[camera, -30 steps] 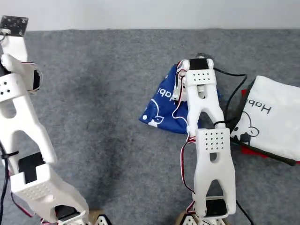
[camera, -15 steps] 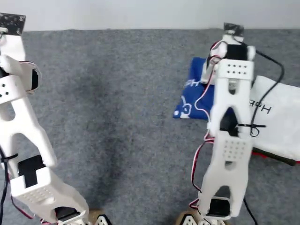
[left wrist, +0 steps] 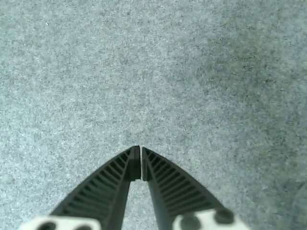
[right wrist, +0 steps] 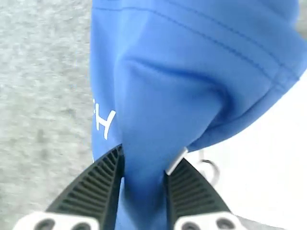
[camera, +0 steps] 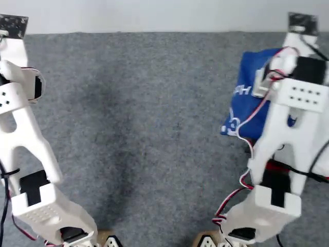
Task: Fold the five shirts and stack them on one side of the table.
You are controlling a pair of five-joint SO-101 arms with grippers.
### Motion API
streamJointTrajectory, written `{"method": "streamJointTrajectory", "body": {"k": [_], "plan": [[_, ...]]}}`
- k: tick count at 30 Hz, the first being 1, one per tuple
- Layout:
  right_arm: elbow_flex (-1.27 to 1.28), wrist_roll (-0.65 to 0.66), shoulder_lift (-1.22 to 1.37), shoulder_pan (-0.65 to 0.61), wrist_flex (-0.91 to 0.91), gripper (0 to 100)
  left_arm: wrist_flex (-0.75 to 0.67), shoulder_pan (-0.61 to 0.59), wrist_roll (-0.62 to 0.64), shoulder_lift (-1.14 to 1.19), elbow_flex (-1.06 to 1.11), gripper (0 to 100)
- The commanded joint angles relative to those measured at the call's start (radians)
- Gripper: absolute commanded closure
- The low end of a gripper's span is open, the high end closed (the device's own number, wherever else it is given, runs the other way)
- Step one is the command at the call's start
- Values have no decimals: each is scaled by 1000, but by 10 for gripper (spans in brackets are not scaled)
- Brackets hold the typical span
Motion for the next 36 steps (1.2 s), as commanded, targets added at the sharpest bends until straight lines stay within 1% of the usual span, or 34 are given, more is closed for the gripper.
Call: {"method": "streamJointTrajectory", "body": {"k": [1, 5, 10, 13, 15, 17, 20, 22, 24, 25, 27, 29, 31, 33, 34, 36], "plan": [[-5, 87, -30, 82, 35, 991, 21, 0, -6, -55, -4, 986], [-5, 163, 44, 174, 4, 991, 21, 0, -6, -51, -4, 986], [-5, 276, 165, 303, -99, 991, 21, 2, -6, -49, -4, 986], [-8, 359, 246, 351, -128, 990, 21, 2, -9, -49, 22, 986], [-11, 379, 272, 367, -124, 980, 21, 2, -9, -51, 45, 986], [-38, 376, 268, 372, -93, 920, 20, 2, -9, -55, 62, 986], [-127, 370, 240, 369, -31, 776, 20, 2, -9, -54, 67, 986], [-201, 313, 213, 367, -12, 693, 20, 2, -9, -52, 67, 986], [-264, 252, 183, 354, -10, 645, 20, 2, -9, -52, 67, 986], [-287, 232, 170, 343, -10, 641, 20, 2, -9, -54, 67, 986], [-302, 227, 139, 314, 16, 662, 20, 2, -9, -57, 67, 986], [-299, 227, 119, 283, 35, 716, 20, 2, -9, -57, 67, 986], [-299, 227, 111, 275, 36, 823, 20, 2, -9, -58, 67, 986], [-299, 227, 108, 280, 36, 967, 20, 2, -9, -58, 67, 986], [-299, 229, 108, 292, 38, 998, 20, 2, -9, -58, 67, 986], [-293, 229, 110, 332, 38, 943, 20, 2, -9, -58, 67, 986]]}}
